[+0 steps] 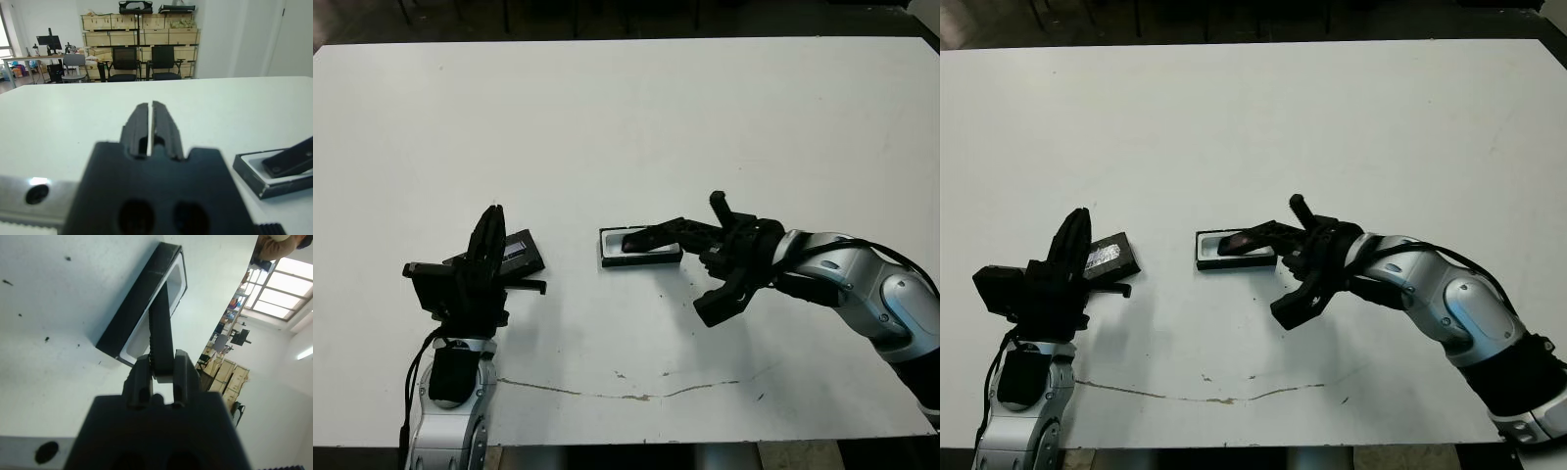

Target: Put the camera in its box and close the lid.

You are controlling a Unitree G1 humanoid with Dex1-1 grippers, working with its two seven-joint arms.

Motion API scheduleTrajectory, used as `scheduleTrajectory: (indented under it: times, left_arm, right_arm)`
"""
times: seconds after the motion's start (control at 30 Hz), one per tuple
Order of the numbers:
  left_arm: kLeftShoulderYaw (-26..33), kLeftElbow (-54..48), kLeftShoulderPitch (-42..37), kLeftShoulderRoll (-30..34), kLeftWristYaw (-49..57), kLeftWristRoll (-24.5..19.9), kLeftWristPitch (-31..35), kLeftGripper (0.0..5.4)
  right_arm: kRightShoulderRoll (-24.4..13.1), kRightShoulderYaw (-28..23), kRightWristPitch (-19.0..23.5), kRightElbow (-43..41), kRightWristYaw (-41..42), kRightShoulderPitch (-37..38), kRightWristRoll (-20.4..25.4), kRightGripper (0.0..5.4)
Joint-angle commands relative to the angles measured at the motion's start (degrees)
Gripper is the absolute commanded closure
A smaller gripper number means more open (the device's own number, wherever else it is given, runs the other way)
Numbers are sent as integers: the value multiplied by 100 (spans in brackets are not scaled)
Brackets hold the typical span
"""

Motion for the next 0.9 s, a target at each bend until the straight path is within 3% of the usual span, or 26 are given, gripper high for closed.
scheduleTrajectory:
  times: [0.03,0.23,0.9]
  left_arm:
    - [-7,16,110,-26,29,-44,59,540]
    - [-17,-2,130,-20,65,14,61,540]
    - [-13,2,147,-4,65,-15,44,540]
  right_arm:
    - [-41,178,-494,287,-235,-50,-39,539]
    - [-35,244,-869,607,-592,-179,-170,539]
    - [204,332,-857,1095,-1079,-382,-405,539]
